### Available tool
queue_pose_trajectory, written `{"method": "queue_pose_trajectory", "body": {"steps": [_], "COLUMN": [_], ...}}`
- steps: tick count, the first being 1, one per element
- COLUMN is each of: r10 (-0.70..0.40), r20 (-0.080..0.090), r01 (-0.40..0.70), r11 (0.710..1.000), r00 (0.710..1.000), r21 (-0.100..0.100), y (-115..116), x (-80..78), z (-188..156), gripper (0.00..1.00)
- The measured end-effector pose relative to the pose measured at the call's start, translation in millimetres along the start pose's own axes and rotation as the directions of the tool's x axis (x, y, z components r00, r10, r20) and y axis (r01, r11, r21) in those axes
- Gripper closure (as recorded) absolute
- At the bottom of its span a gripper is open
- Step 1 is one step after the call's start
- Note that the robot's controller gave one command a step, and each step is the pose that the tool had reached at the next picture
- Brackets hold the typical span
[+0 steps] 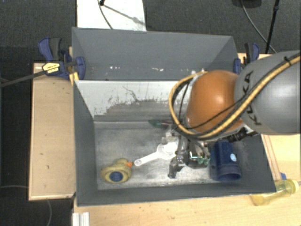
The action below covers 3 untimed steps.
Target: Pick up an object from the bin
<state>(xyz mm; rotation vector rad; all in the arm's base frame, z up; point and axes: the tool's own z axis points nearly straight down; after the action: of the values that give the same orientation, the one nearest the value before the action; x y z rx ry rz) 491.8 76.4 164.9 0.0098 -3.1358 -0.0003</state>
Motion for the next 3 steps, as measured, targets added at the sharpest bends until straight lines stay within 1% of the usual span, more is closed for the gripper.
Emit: {"method": "queue_pose_trajectory", "body": {"steps": [1,2,3], "r10": [0.003,-0.066,-0.233], "r20": [0.008,0.014,0.011], "r01": [-0.003,0.066,0.233], "r11": [1.0,0.998,0.973], "r00": [1.0,0.998,0.972], "r21": [-0.001,0.0,0.002], "y": [0,-38,-50], "x": [-1.9,-37.3,-57.2], "z": [-4,69,92], "gripper": [0.0,0.0,0.0]}}
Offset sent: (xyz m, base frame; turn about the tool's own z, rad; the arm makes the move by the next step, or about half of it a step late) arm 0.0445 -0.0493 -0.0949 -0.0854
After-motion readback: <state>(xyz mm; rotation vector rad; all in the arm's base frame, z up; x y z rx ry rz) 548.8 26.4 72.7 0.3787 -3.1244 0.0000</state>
